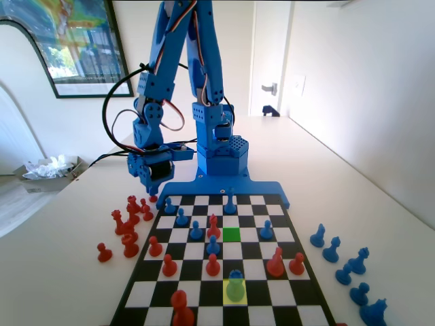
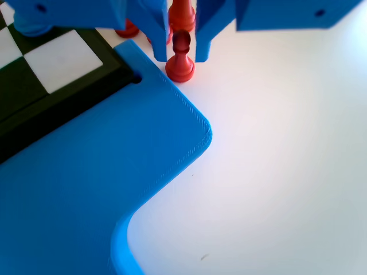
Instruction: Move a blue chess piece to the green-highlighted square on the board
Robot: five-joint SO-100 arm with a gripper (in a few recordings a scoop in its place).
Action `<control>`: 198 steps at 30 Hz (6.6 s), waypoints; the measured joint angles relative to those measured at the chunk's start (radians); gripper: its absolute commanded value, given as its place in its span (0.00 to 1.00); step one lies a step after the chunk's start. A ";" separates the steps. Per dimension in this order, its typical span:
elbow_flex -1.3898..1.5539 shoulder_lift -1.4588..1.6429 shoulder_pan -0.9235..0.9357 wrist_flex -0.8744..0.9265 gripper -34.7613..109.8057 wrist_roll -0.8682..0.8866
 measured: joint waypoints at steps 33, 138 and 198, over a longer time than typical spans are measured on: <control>-0.368 0.410 -0.446 0.834 0.25 0.284; -1.103 -0.469 -0.989 0.667 0.31 0.230; -1.008 -0.354 -1.039 0.778 0.25 0.219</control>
